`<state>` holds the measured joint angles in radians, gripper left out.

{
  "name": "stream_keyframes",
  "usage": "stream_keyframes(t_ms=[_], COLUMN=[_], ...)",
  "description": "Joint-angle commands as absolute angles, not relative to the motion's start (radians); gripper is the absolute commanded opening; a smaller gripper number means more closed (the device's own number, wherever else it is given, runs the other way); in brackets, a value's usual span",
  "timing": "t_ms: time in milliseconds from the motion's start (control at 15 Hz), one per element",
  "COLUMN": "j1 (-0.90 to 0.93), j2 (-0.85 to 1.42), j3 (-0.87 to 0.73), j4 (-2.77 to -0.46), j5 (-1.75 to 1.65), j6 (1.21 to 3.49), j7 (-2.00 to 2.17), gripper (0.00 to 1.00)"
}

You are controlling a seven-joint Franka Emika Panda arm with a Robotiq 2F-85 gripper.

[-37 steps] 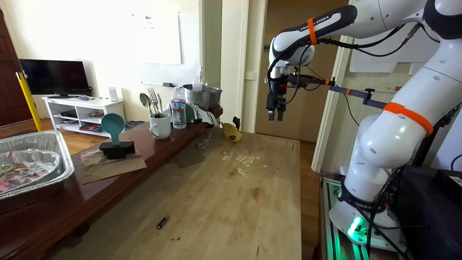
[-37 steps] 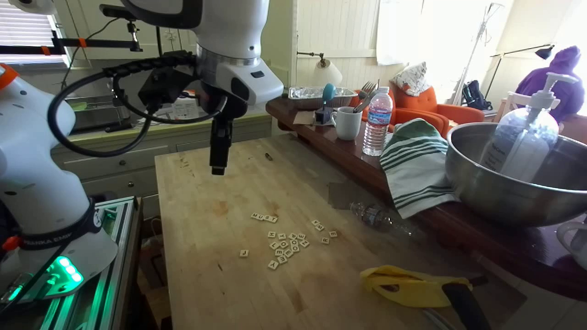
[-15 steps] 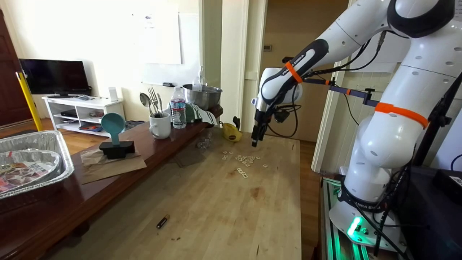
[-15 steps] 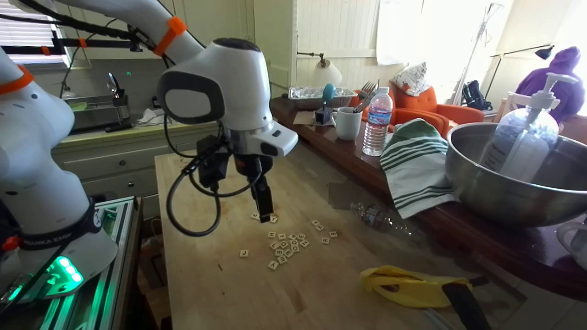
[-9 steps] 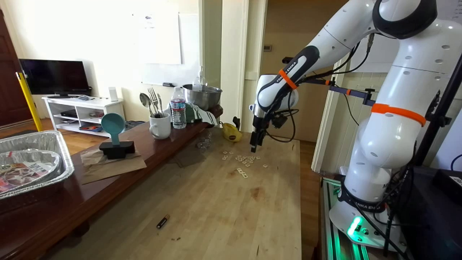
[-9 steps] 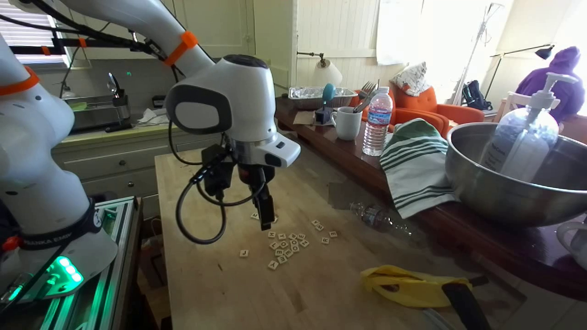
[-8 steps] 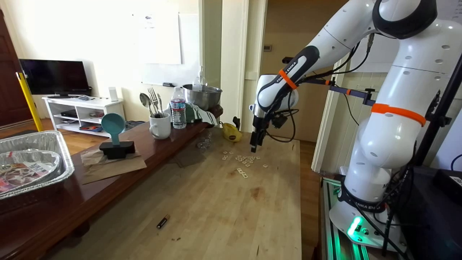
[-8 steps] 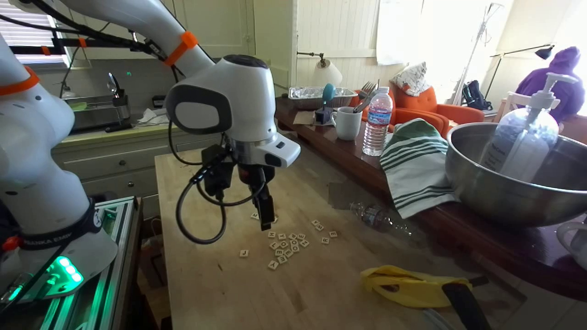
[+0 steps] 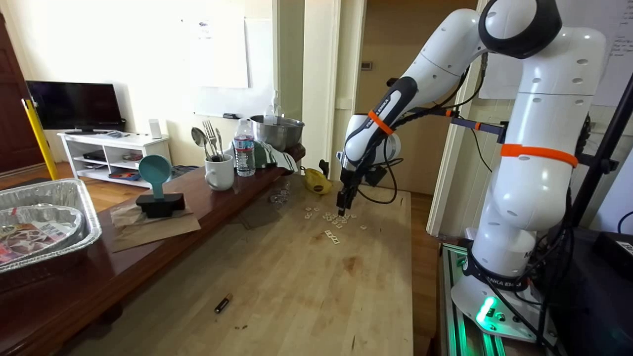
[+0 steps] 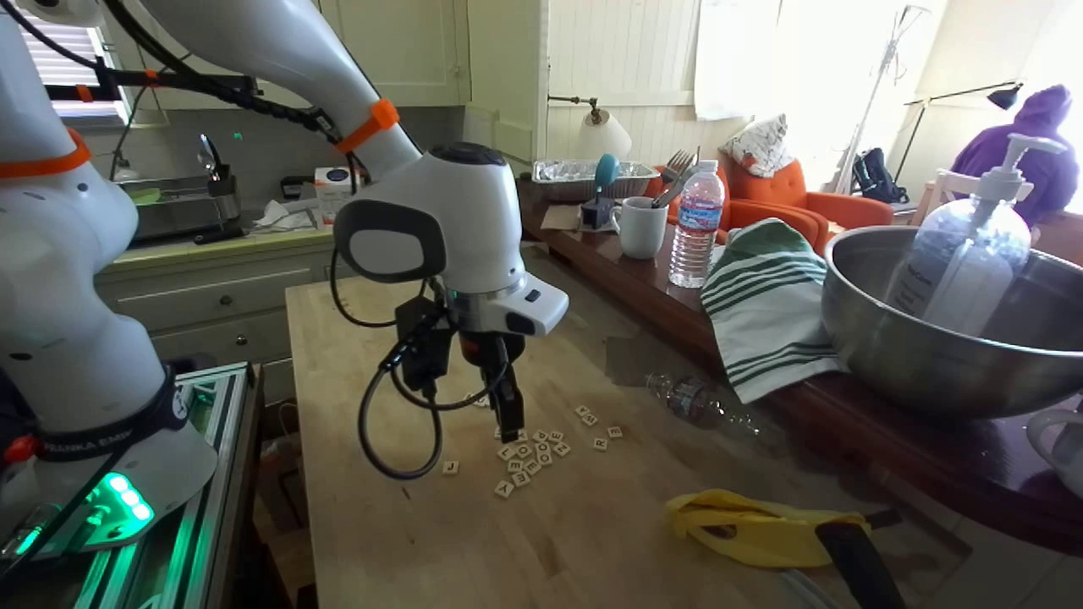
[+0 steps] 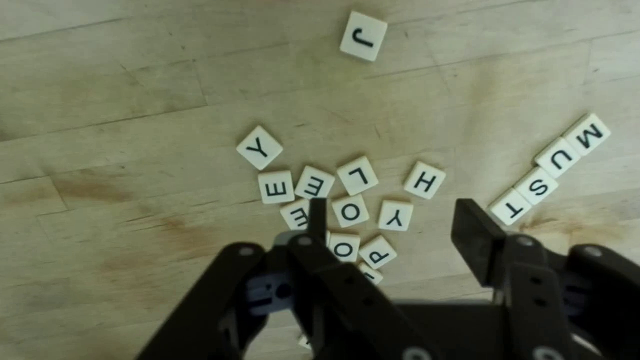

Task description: Add the tile letter y to the already spelt word

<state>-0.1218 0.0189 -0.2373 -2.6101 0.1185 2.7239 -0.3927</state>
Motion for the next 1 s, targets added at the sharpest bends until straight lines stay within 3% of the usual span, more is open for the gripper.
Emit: stream_keyframes(t_ms=[0, 333, 933], j1=[-0.146, -0.183, -0.227], j2=[0.13, 0.181, 0.234], j3=[-0.188, -0.132, -0.093], j4=[-2.548, -2.517, -2.486], j5=[0.198, 0.195, 0.183], j6=[2.774, 2.8, 2.805], j7=[-0.432, -0.437, -0.453], gripper=[0.35, 0.01, 0.0])
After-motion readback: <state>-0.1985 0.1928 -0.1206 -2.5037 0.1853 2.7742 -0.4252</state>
